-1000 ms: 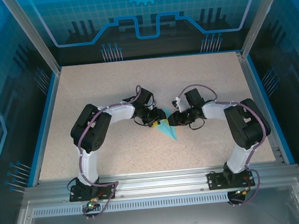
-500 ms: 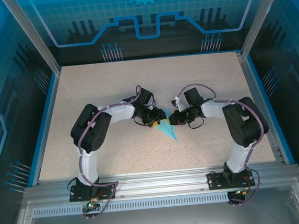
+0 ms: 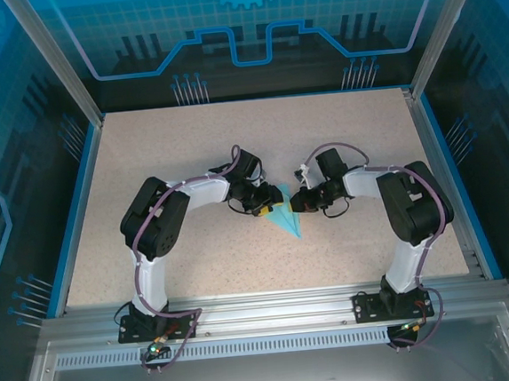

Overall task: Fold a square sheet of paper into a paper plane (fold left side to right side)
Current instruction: Fourth fold the wing at the center of the table.

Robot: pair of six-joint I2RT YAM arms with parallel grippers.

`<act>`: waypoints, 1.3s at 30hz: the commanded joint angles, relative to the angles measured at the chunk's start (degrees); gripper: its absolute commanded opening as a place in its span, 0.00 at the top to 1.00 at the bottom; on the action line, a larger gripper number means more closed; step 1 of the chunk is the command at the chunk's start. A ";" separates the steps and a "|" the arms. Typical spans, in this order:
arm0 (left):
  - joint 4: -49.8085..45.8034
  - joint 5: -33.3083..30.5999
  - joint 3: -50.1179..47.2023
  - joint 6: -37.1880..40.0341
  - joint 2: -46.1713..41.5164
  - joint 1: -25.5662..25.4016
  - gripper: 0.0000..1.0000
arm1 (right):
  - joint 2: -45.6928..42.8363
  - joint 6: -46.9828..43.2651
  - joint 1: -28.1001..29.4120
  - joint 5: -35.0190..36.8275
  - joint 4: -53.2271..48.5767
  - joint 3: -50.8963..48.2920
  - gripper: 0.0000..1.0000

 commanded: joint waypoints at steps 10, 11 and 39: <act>-3.61 -3.11 -0.33 -0.32 2.92 -0.65 0.53 | 1.42 -1.57 -1.69 -0.18 -3.24 1.12 0.93; -3.59 -3.08 -0.37 -0.32 2.95 -0.58 0.53 | 1.44 -1.62 -1.70 -0.03 -3.27 1.21 0.92; -3.81 -3.21 -0.23 -0.32 3.10 -0.71 0.53 | 4.85 -1.62 -1.67 3.05 -7.06 3.74 0.91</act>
